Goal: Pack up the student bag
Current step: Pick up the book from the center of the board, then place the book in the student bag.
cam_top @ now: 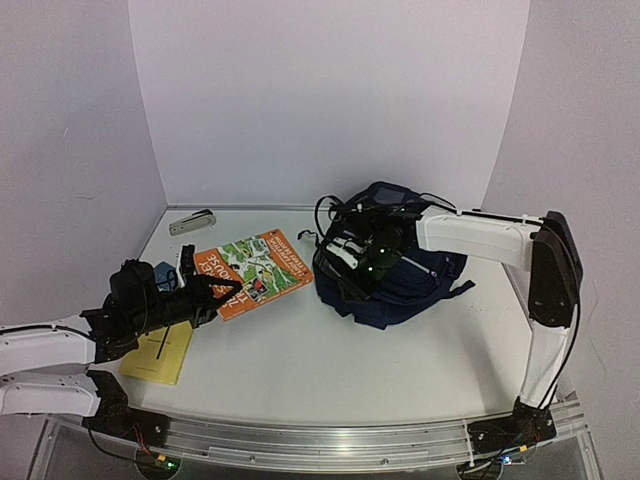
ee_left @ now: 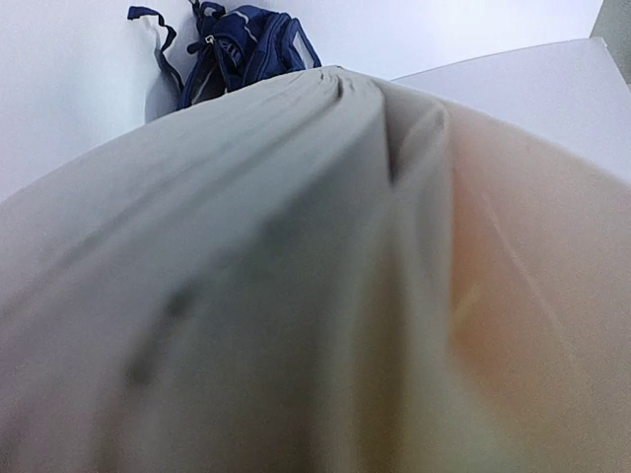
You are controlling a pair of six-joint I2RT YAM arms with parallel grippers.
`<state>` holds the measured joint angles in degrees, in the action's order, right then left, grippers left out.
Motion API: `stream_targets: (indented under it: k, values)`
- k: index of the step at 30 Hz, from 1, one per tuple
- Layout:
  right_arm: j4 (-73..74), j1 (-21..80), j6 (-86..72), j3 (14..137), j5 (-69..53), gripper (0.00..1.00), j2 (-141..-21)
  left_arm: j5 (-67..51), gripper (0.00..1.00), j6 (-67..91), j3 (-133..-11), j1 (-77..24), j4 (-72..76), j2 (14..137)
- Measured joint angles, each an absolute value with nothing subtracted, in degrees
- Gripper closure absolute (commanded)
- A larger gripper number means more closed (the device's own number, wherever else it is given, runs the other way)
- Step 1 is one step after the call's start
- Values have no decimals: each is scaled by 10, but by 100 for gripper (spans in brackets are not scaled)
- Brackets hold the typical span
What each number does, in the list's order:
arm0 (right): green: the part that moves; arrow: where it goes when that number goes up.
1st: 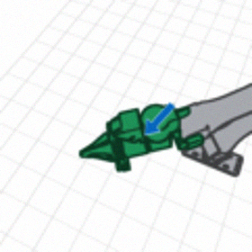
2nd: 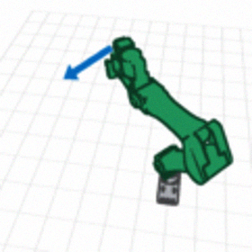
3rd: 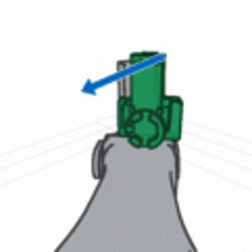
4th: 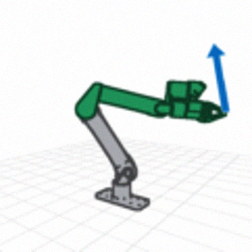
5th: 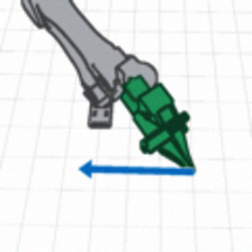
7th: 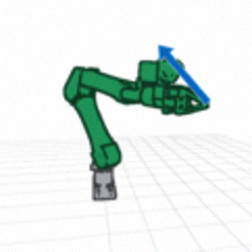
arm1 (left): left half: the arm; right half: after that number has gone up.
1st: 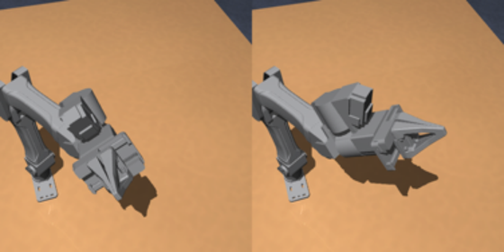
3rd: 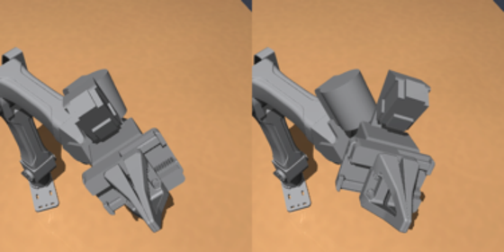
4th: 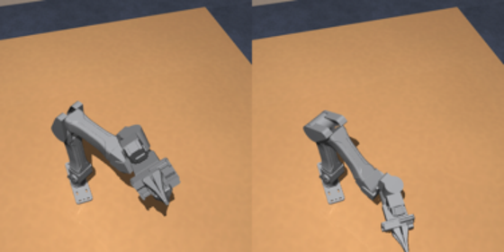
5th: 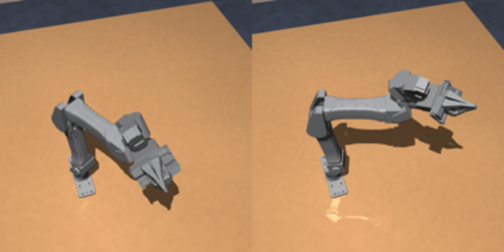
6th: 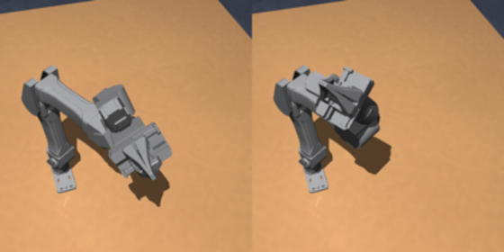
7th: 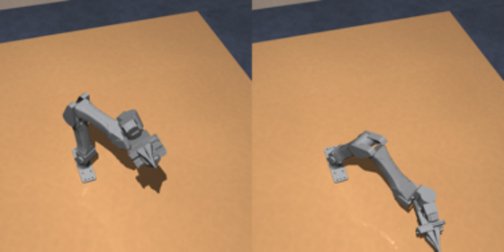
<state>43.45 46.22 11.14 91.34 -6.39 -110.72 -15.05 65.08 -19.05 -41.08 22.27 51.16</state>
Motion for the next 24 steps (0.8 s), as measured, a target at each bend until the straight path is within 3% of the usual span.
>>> stream_targets:
  k: [11,24]
  values:
    - [436,472,127,930,31,43,-1134,-148,100,660,-189,-411,229,522]
    - [452,473,119,941,4,44,-1113,-160,100,662,-186,-411,272,578]
